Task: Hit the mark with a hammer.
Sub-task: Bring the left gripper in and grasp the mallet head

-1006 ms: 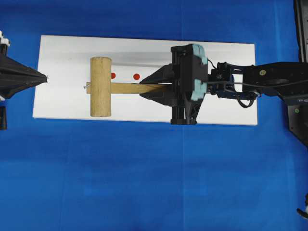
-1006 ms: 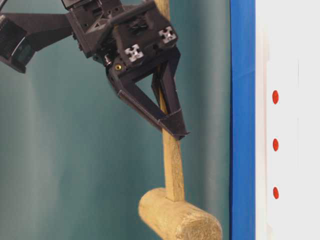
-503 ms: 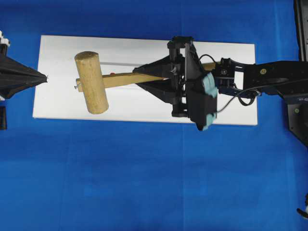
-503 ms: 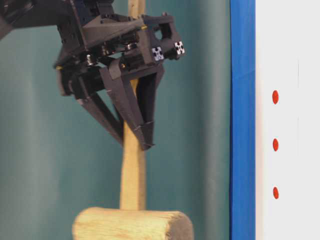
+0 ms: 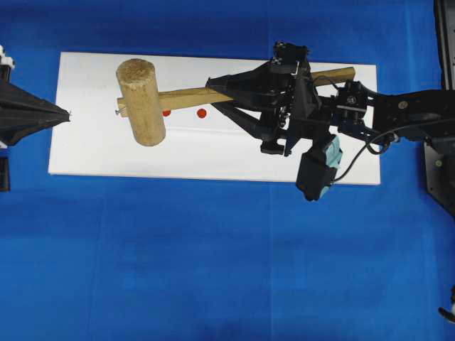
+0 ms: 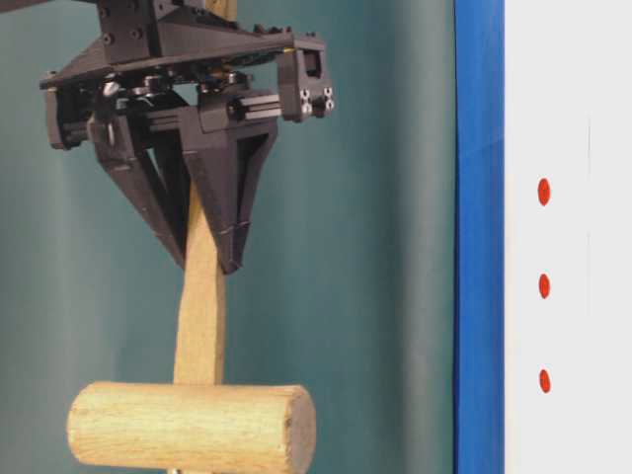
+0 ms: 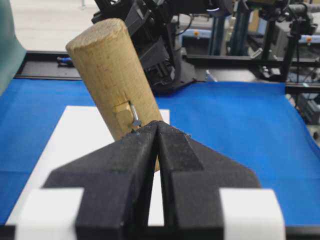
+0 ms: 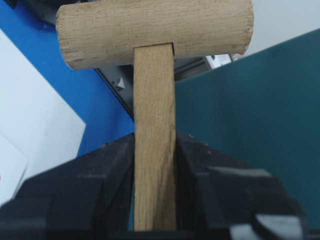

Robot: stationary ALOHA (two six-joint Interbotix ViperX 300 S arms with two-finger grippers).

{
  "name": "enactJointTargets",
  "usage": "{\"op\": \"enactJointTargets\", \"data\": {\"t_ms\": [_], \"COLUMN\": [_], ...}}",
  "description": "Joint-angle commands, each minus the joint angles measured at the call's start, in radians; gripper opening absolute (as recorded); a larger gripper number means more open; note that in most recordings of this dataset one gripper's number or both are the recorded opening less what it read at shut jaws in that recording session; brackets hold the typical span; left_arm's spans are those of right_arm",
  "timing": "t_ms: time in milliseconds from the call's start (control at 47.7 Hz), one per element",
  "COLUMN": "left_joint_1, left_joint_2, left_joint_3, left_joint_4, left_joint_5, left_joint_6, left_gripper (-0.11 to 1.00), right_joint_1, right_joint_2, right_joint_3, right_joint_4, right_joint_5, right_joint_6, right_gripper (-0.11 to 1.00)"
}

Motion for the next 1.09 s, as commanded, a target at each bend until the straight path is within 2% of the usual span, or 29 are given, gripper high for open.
{"op": "enactJointTargets", "data": {"t_ms": [0,314,356,440,608,671,713,881,1069], "left_joint_1": [0.000,0.000,0.002,0.002,0.011,0.015,0.020,0.043,0.052], "left_joint_2": [0.005,0.006,0.005,0.006,0.018,0.023,0.029,0.089,0.227], "left_joint_3": [-0.011,-0.012,-0.011,-0.012,-0.014,-0.017,-0.020,-0.038,-0.097], "left_joint_4": [-0.003,-0.003,-0.003,-0.003,-0.003,-0.005,-0.005,-0.005,-0.005], "left_joint_5": [-0.005,-0.009,-0.009,-0.011,-0.018,-0.023,-0.034,-0.089,-0.193], "left_joint_6": [-0.003,-0.054,-0.064,-0.092,-0.121,-0.121,-0.121,-0.123,-0.126], "left_gripper": [0.00,0.01,0.04,0.23,0.74,0.87,0.92,0.92,0.93], "right_joint_1": [0.000,0.000,0.000,0.000,0.000,0.000,0.002,0.000,0.000], "right_joint_2": [-0.028,-0.028,-0.029,-0.028,-0.028,-0.028,-0.028,-0.028,-0.028], "right_joint_3": [-0.012,-0.014,-0.012,-0.014,-0.014,-0.014,-0.014,-0.015,-0.015], "right_joint_4": [0.005,0.005,0.005,0.005,0.005,0.005,0.005,0.005,0.005], "right_joint_5": [-0.018,-0.018,-0.018,-0.018,-0.018,-0.018,-0.018,-0.005,-0.002], "right_joint_6": [0.002,0.002,0.002,0.002,0.002,0.002,0.002,0.002,0.002], "right_gripper": [0.10,0.10,0.10,0.10,0.10,0.10,0.10,0.10,0.10]}}
